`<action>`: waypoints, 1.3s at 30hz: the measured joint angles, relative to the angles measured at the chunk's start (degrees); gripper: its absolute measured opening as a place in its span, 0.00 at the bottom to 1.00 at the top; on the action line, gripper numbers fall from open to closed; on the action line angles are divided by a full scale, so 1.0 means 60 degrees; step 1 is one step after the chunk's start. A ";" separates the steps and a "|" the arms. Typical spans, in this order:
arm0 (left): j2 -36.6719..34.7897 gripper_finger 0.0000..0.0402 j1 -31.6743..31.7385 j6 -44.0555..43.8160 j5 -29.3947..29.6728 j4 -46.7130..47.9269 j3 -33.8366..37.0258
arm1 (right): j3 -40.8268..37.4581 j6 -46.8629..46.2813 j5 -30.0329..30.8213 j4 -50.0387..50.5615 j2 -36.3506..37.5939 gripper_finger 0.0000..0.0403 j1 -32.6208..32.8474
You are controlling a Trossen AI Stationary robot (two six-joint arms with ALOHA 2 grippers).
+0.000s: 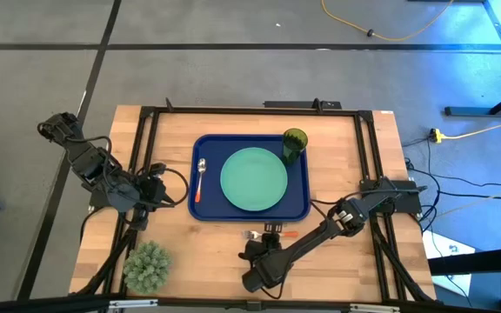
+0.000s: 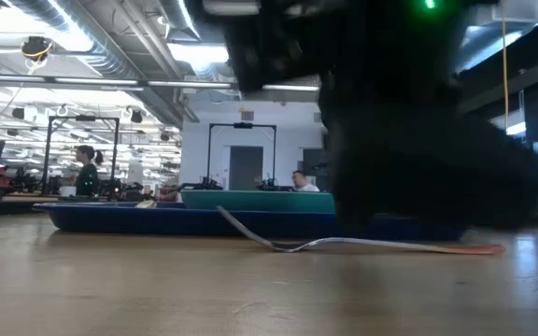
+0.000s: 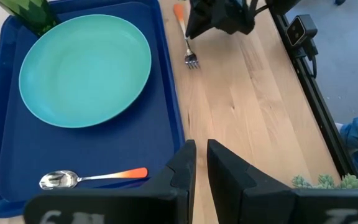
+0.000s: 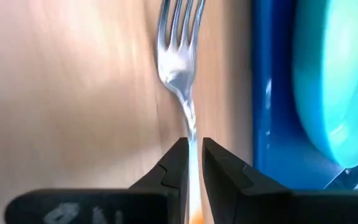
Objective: Pick and place plate/cup/fork/spoon on tray
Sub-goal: Put the orange fork on the blue serving tray to the left side of the green plate
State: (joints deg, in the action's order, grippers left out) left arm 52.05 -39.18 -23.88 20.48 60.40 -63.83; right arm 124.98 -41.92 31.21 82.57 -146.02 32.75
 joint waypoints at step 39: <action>0.0036 0.08 -0.0002 -0.0244 -0.0282 0.0027 0.0000 | -0.0578 -0.6444 -0.4460 0.1241 0.1989 0.00 -0.1046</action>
State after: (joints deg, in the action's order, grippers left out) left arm 52.27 -39.19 -25.34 18.79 60.56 -63.83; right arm 121.51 -80.58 4.45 90.02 -134.08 26.47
